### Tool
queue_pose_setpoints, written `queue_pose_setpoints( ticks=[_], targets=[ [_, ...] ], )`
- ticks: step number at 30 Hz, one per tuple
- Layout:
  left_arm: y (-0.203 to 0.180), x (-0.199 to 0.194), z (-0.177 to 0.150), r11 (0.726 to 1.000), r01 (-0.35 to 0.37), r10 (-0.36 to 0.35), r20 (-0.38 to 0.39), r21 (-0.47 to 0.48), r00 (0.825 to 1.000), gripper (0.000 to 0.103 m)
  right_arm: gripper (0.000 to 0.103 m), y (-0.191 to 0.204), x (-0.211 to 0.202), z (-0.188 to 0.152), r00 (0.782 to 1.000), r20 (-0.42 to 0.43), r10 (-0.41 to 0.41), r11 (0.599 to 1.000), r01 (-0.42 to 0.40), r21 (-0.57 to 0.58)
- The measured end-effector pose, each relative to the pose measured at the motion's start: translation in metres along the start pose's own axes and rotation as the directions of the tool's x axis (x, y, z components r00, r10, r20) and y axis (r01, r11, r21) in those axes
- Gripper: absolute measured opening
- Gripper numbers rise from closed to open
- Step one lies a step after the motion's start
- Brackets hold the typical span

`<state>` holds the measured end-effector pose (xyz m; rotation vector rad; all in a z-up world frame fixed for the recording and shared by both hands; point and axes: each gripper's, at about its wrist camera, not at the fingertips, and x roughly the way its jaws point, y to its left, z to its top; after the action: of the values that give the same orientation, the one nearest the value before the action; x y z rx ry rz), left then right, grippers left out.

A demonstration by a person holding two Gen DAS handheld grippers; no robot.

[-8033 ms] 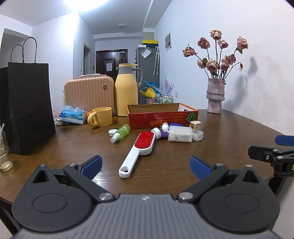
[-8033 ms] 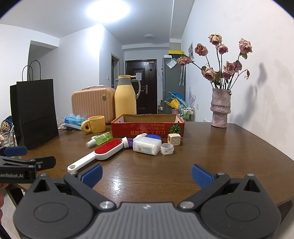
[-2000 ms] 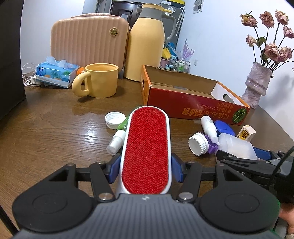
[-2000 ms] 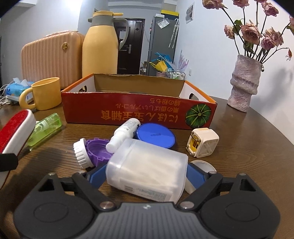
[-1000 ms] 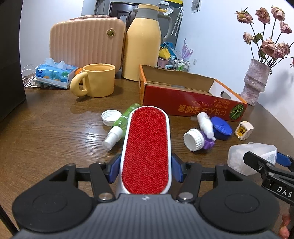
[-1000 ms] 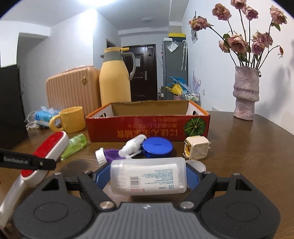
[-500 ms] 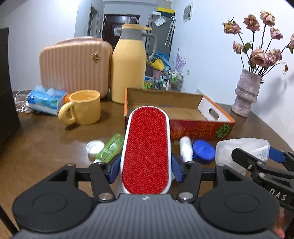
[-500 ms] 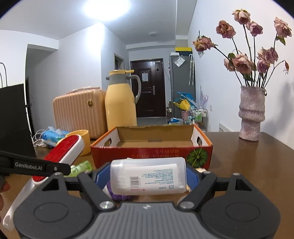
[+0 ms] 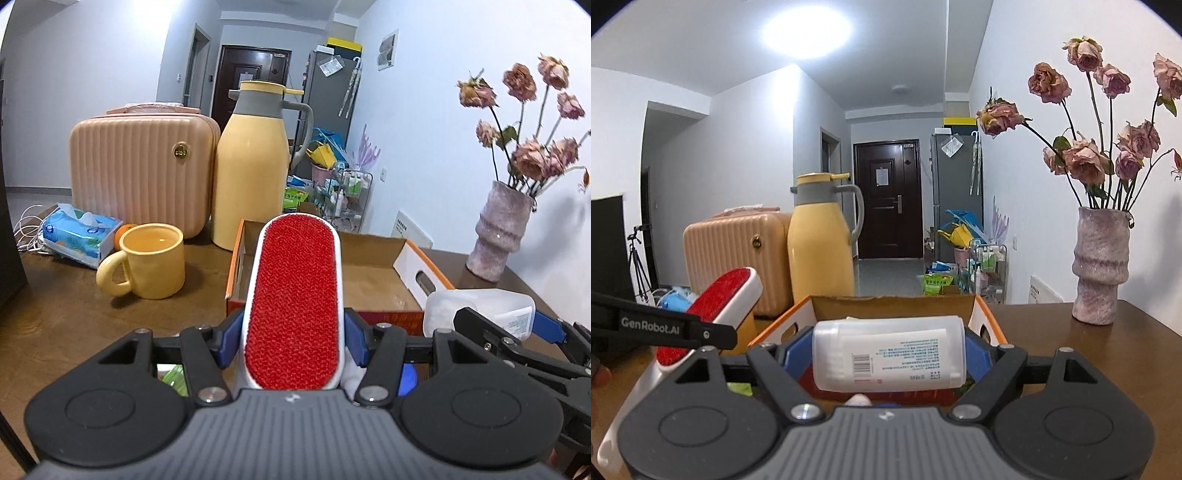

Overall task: Organize rigid objects
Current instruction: 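Carry the lint brush and white box into the red cardboard box and release both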

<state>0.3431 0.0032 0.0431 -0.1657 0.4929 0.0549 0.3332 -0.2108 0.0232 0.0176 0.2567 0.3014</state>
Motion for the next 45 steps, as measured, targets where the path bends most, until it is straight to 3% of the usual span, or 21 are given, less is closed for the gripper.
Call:
queue_pose_setpoints(
  ticks=[14, 30, 36, 45],
  targets=[
    [-0.007, 0.058, 0.032, 0.999, -0.009, 0.009, 0.014, -0.051, 1.0, 0.057, 0.081, -0.028, 0.073, 0.017, 1.0, 0.003, -0.01, 0.995, 0.009, 0.098],
    [-0.005, 0.127, 0.066, 0.996, -0.036, 0.036, 0.006, -0.082, 0.999, 0.057, 0.081, -0.045, 0.15, 0.029, 0.998, -0.05, -0.032, 0.994, 0.037, 0.102],
    [-0.002, 0.154, 0.073, 0.996, -0.057, 0.056, -0.018, -0.074, 0.998, 0.057, 0.081, -0.047, 0.173, 0.033, 0.997, -0.067, -0.035, 0.995, 0.042, 0.094],
    [0.007, 0.189, 0.077, 0.994, -0.084, 0.076, -0.113, -0.068, 0.991, 0.057, 0.081, -0.044, 0.202, 0.032, 0.993, -0.115, -0.033, 0.998, 0.039, 0.053]
  ],
)
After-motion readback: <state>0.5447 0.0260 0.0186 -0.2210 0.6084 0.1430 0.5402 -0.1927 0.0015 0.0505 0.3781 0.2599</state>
